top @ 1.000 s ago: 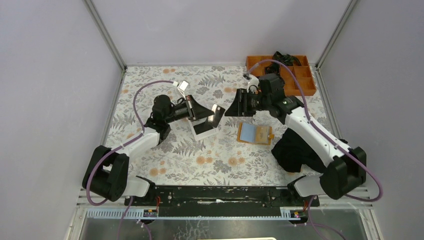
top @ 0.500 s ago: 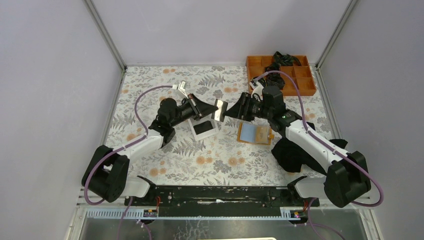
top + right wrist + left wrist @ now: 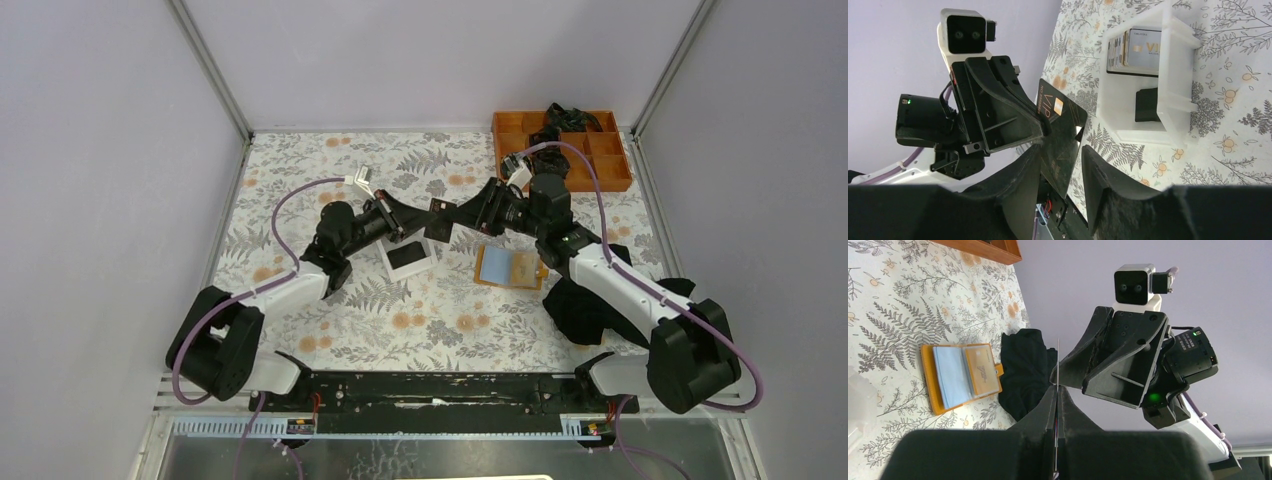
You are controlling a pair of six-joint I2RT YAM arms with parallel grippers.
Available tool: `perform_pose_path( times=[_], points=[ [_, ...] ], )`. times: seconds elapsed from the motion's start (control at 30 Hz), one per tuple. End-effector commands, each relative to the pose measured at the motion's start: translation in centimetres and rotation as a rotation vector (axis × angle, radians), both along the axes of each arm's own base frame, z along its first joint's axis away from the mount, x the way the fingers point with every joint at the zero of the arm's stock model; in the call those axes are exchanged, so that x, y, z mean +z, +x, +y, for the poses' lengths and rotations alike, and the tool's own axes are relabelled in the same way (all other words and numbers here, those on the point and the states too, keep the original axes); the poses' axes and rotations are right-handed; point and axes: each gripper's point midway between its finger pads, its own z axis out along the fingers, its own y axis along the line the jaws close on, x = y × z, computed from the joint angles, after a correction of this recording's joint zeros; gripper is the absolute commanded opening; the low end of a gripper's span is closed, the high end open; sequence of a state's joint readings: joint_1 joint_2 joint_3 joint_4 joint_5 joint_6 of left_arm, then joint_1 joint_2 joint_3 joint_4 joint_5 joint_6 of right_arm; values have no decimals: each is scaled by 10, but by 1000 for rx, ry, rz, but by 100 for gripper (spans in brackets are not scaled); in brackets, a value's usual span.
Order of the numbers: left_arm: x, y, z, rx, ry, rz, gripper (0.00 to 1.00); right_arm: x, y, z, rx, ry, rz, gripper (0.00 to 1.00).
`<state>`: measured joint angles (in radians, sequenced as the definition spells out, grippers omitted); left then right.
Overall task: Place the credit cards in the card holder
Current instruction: Pick up the credit card from the storage box.
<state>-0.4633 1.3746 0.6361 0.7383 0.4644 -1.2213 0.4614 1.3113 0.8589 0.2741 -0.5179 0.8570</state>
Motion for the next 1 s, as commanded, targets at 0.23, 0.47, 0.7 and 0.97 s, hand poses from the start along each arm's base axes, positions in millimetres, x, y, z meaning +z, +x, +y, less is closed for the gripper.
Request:
perform_pose_path(
  times=[0.23,0.47,0.7,0.97],
  points=[
    [16,3,-5,-8,-77,-45,0,9,5,5,15,74,-27,39],
    [12,5,-7,-12,-93,-29,0,12,7,8,27,114,-15,15],
    [0,6,-10,-28,-104,8,14,19,6,9,47,166,-17,0],
    [-17,11,-9,-8,-48,37,55,29,9,-15,10,160,-30,0]
  ],
)
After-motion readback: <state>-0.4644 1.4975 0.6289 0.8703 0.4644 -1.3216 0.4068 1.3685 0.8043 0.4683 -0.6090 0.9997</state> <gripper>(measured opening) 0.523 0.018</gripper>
